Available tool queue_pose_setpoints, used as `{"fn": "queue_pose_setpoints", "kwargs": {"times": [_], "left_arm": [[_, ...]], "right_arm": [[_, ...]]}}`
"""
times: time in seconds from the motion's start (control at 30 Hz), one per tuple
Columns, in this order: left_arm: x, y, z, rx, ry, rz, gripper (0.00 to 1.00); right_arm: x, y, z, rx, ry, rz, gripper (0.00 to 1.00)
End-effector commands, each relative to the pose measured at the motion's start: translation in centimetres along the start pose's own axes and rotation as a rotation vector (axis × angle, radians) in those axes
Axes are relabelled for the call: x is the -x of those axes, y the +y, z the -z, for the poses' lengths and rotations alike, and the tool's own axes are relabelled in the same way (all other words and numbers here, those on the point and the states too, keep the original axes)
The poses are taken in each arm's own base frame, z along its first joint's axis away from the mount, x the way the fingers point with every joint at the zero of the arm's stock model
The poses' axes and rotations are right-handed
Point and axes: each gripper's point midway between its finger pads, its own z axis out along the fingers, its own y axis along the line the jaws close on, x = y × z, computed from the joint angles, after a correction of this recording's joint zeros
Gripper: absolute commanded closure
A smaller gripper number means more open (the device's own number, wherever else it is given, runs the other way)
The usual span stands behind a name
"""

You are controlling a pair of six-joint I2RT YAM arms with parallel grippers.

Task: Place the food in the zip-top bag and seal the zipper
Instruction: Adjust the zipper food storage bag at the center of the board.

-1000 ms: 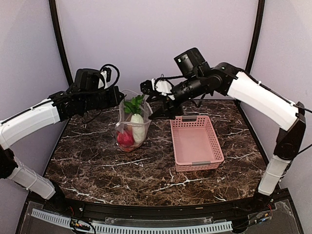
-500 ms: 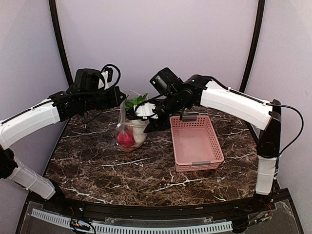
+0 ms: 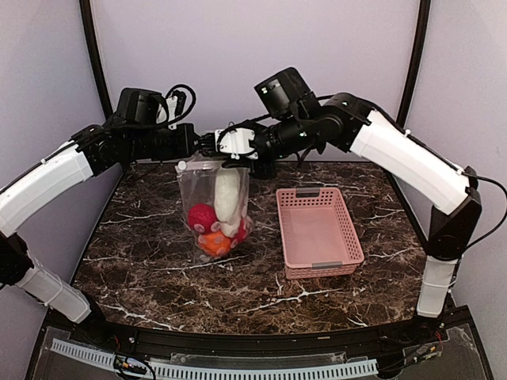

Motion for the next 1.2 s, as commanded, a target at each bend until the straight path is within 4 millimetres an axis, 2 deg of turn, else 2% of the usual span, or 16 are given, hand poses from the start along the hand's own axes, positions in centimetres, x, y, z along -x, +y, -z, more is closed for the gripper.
{"fn": "queue_pose_setpoints", "kwargs": {"times": [0.0,0.03,0.07,0.17,0.2,0.3,0.4,0.43,0.5,0.6,0.67,0.73,0.83,0.93,1.03,1.17], "left_arm": [[0.5,-0.5,0.9,0.012,0.044,-0.082,0.99],[0.3,-0.5,0.9,0.001,0.033,-0.076,0.99],[1.6,-0.9,1.8,-0.017,-0.033,-0.069,0.99],[1.1,0.5,1.4,0.043,-0.056,-0.098,0.99],[0.3,0.9,0.8,0.057,-0.024,-0.108,0.99],[-1.5,-0.3,-0.7,-0.018,0.056,-0.139,0.99],[-3.2,-0.3,-2.5,-0.028,0.121,-0.152,0.99],[-3.4,-0.1,-2.6,-0.021,0.138,-0.154,0.99],[-2.7,-0.5,-2.6,-0.027,0.130,-0.159,0.99],[-0.7,-2.5,-1.1,-0.107,0.083,-0.151,0.99],[-0.1,-3.0,-0.4,-0.131,0.066,-0.150,0.99],[-0.8,-2.8,-0.6,-0.129,0.084,-0.160,0.99],[-3.3,-1.7,-2.1,-0.096,0.161,-0.172,0.99],[-5.2,-1.6,-3.1,-0.111,0.227,-0.160,0.99],[-4.8,-1.8,-3.0,-0.121,0.215,-0.162,0.99],[-2.6,-2.2,-1.7,-0.123,0.126,-0.190,0.99]], "right_arm": [[1.0,0.1,0.2,-0.033,-0.046,0.036,1.00],[0.2,0.8,-0.8,-0.001,-0.021,0.024,1.00],[-0.4,1.5,-1.6,0.026,0.004,0.012,1.00],[-1.6,2.5,-2.9,0.069,0.042,-0.013,1.00],[-1.7,2.6,-3.0,0.074,0.042,-0.020,1.00],[-2.3,3.5,-3.6,0.108,0.054,-0.026,1.00],[-3.2,4.4,-4.4,0.141,0.082,-0.029,1.00],[-3.2,4.3,-4.4,0.141,0.089,-0.030,1.00],[-2.6,3.4,-3.8,0.119,0.079,-0.032,1.00],[0.3,1.7,-1.3,0.075,-0.013,-0.042,1.00],[1.7,0.9,0.3,0.048,-0.072,-0.040,1.00],[1.8,1.1,0.4,0.037,-0.090,-0.035,1.00],[-0.5,2.7,-2.2,0.072,-0.027,-0.044,1.00],[-2.4,3.9,-4.3,0.117,0.042,-0.060,1.00],[-2.1,3.8,-4.2,0.125,0.042,-0.068,1.00],[-0.4,2.3,-2.4,0.077,-0.021,-0.062,1.00]]}}
